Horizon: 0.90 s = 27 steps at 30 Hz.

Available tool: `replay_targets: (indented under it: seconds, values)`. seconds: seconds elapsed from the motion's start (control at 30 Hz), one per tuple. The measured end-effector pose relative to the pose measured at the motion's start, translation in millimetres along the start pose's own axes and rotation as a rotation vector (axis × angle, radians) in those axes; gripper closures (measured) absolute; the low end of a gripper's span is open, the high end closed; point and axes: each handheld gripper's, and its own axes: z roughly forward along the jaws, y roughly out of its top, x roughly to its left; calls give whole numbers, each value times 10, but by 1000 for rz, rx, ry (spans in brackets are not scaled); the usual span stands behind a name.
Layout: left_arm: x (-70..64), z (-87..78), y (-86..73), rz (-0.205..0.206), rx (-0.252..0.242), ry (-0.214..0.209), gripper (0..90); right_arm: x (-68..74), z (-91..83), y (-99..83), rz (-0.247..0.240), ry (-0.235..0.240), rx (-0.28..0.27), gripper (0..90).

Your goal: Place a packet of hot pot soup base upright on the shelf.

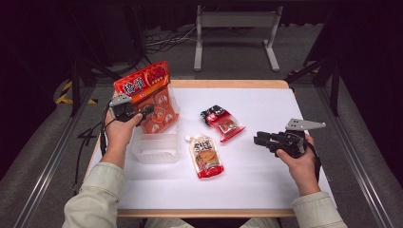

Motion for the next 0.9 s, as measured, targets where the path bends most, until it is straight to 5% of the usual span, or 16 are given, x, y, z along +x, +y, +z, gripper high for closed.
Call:
replay_targets:
  seconds: [0.1, 0.23, 0.47, 0.67, 0.9]
  values:
    - [-8, -33, 9, -40, -28, 30, 242, -7, -6, -3, 2, -2, -1, 685]
    - [-37, -116, 28, -26, -30, 56, 104, -12, 1, -3, 7, -1, -1, 682]
    - [-108, -328, 34, -13, -39, 47, 59, -22, -37, -38, 17, -10, -2, 675]
    - [-208, -581, -38, 49, 21, 123, 79, -26, -66, -45, 21, -18, -8, 672]
    - [-363, -814, -152, 71, 9, 86, 95, -28, -59, -48, 19, -22, -2, 671]
